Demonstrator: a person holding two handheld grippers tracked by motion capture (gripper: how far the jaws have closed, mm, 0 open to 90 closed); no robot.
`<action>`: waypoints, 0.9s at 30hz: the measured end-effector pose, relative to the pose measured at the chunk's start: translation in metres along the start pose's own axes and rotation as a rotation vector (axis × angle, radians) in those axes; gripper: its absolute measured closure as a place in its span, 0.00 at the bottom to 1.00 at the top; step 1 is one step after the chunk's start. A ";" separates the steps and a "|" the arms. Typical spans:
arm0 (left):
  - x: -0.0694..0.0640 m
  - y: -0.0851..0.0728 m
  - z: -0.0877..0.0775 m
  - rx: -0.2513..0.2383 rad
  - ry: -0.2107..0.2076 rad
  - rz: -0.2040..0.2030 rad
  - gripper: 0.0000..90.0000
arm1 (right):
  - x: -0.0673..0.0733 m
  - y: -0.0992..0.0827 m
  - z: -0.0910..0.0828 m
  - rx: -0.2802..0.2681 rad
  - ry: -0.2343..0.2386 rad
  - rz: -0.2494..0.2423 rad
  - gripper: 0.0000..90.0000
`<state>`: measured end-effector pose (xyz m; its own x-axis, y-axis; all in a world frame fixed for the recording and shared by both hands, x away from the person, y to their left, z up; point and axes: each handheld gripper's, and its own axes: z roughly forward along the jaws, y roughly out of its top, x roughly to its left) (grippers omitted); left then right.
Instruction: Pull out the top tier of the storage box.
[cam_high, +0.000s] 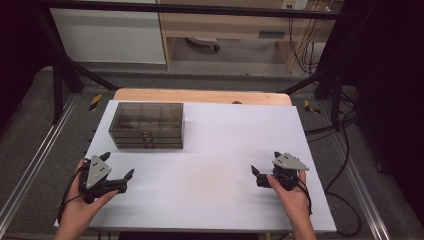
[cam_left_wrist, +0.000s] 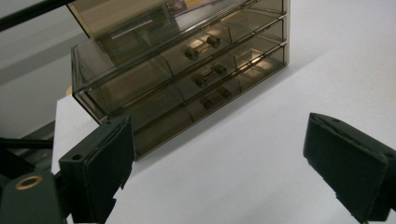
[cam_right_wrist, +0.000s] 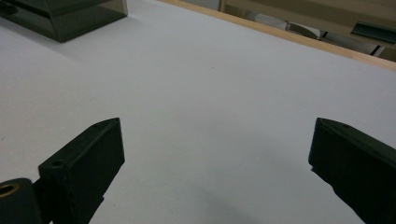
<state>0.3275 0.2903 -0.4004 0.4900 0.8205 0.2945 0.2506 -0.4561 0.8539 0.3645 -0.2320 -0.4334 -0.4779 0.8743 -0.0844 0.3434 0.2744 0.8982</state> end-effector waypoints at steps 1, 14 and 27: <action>-0.001 0.002 0.000 0.003 0.001 0.012 0.10 | 0.000 0.001 -0.003 -0.009 -0.009 0.013 0.05; -0.018 0.032 0.023 0.083 -0.076 0.176 0.11 | 0.000 0.010 -0.006 0.011 -0.022 0.118 0.06; -0.017 0.053 0.041 0.083 -0.077 0.282 0.09 | 0.014 0.000 -0.021 0.024 -0.009 0.073 0.05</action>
<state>0.3664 0.2378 -0.3779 0.6108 0.6307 0.4787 0.1613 -0.6910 0.7046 0.3411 -0.2284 -0.4256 -0.4435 0.8960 -0.0231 0.3965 0.2192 0.8915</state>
